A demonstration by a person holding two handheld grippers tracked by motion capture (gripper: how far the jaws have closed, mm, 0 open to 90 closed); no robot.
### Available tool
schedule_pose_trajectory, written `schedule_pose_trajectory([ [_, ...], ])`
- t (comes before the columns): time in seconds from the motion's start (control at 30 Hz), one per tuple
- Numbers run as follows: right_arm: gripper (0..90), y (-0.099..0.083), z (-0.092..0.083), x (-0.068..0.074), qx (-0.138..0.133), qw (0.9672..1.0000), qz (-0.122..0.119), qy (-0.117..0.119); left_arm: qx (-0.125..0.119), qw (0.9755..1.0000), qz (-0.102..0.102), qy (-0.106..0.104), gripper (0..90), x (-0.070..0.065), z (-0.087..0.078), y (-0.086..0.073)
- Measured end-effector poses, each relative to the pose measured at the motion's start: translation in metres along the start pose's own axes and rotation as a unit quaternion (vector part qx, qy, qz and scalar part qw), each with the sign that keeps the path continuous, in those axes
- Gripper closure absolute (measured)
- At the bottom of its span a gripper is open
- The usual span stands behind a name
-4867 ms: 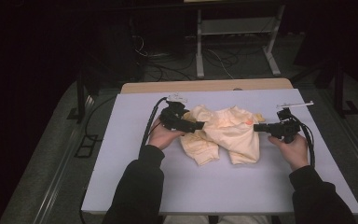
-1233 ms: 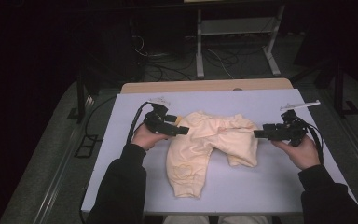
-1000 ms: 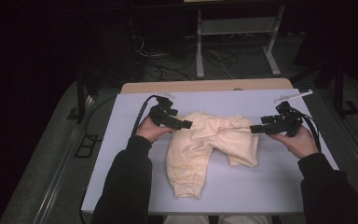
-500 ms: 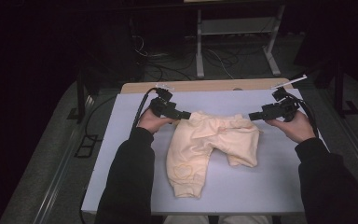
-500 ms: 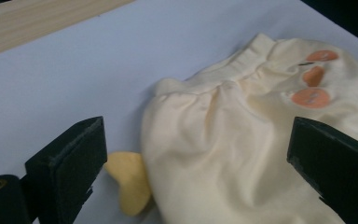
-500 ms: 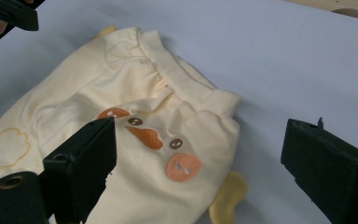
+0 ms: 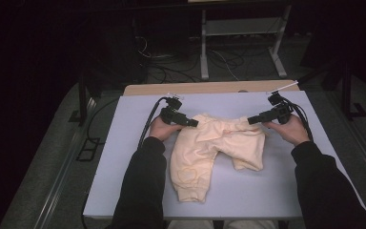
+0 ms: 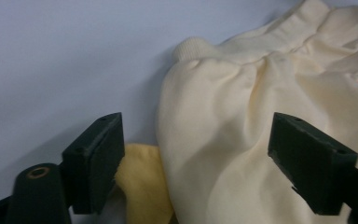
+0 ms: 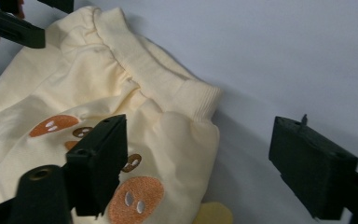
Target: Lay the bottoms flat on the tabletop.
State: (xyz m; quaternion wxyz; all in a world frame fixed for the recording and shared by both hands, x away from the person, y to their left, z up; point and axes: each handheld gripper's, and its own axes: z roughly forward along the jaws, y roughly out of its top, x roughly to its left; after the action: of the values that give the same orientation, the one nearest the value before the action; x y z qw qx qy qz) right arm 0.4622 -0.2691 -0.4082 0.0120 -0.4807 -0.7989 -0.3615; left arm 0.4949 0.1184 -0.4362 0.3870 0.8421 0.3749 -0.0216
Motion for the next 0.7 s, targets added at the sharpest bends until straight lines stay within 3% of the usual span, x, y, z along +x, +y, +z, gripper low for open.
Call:
schedule_pose_trajectory([
  [0.07, 26.7, -0.001, 0.002, -0.003, 0.005, 1.0000, 0.006, 0.004, 0.004, 0.9999, -0.010, -0.001, 26.2, 0.002, 0.003, -0.002],
  [0.13, 33.9, -0.002, 0.005, -0.005, 0.015, 0.9997, 0.010, 0.017, 0.000, 0.9999, -0.013, 0.003, 40.7, 0.003, 0.005, -0.003],
  [0.23, 52.9, -0.003, 0.009, -0.006, 0.030, 0.9993, 0.012, 0.020, -0.001, 0.9999, -0.013, -0.002, 56.0, 0.004, 0.005, -0.004],
  [0.33, 76.8, -0.003, 0.012, -0.006, 0.035, 0.9984, 0.013, 0.042, 0.003, 0.9998, -0.010, -0.016, 76.3, 0.003, 0.007, -0.005],
  [0.37, 80.4, -0.004, 0.013, -0.006, 0.037, 0.9979, 0.014, 0.051, 0.006, 0.9997, -0.012, -0.022, 79.3, 0.003, 0.008, -0.004],
  [0.53, 85.9, -0.002, 0.009, -0.006, 0.024, 0.9979, 0.019, 0.057, -0.002, 0.9993, -0.028, -0.026, 83.0, 0.005, -0.001, -0.002],
  [0.7, 86.2, 0.010, 0.006, -0.006, 0.016, 0.9983, 0.027, 0.049, -0.013, 0.9993, -0.028, -0.019, 83.1, 0.005, -0.018, 0.004],
])
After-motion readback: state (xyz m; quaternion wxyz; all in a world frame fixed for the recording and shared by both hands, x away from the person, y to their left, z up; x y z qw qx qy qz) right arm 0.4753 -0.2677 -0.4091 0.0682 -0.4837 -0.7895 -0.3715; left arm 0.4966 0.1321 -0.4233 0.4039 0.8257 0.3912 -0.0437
